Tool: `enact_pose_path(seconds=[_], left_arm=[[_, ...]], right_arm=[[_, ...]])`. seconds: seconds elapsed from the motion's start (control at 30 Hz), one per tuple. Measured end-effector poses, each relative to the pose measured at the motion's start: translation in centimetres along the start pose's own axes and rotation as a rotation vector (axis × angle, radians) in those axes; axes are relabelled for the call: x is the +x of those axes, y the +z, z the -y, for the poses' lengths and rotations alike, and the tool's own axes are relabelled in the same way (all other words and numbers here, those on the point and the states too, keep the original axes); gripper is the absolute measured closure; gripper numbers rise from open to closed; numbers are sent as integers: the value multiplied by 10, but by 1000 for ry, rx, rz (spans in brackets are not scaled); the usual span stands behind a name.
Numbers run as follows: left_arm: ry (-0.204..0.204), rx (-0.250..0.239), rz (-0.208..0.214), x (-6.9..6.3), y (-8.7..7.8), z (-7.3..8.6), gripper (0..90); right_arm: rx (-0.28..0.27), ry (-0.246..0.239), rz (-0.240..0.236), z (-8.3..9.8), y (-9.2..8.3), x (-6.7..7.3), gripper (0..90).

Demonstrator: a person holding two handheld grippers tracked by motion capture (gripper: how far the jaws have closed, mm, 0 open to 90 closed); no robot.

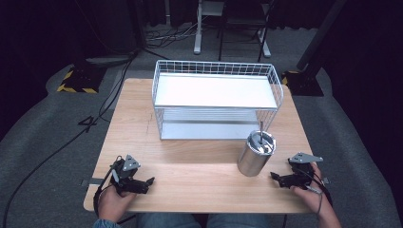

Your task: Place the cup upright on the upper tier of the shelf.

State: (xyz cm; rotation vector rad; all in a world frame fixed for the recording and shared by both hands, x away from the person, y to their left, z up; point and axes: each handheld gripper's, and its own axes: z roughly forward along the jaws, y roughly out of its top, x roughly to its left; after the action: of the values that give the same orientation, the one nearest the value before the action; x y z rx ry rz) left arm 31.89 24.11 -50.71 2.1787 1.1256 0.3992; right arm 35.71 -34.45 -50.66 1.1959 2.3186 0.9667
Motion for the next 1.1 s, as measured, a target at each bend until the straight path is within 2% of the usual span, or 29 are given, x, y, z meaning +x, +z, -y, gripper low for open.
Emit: enact_pose_path(seconds=[0.47, 0.53, 0.57, 0.7, 0.9, 0.97, 1.07, 1.1], left_arm=[[-2, 1, -2, 0, 0, 0, 2], [-2, 1, -2, 0, 0, 0, 2], [-2, 1, -2, 0, 0, 0, 2], [0, 0, -1, 0, 0, 0, 2], [1, 2, 2, 0, 0, -1, 1], [-1, -2, 0, 0, 1, -1, 1], [-1, -1, 0, 0, 1, -1, 1], [0, -1, -2, 0, 1, -1, 1]], right_arm=[[13, 4, 5, -1, -1, -1, 0], [11, 12, 7, 0, -1, -1, 0], [2, 35, 1, 0, -2, -2, 0], [-9, 72, -21, 0, -5, -4, 0], [-43, 37, -27, -5, -14, -1, 0], [-48, 14, -15, -8, -21, 2, 0], [-55, 10, -13, -10, -26, 4, 0], [-90, 12, -19, -13, -32, 6, 0]])
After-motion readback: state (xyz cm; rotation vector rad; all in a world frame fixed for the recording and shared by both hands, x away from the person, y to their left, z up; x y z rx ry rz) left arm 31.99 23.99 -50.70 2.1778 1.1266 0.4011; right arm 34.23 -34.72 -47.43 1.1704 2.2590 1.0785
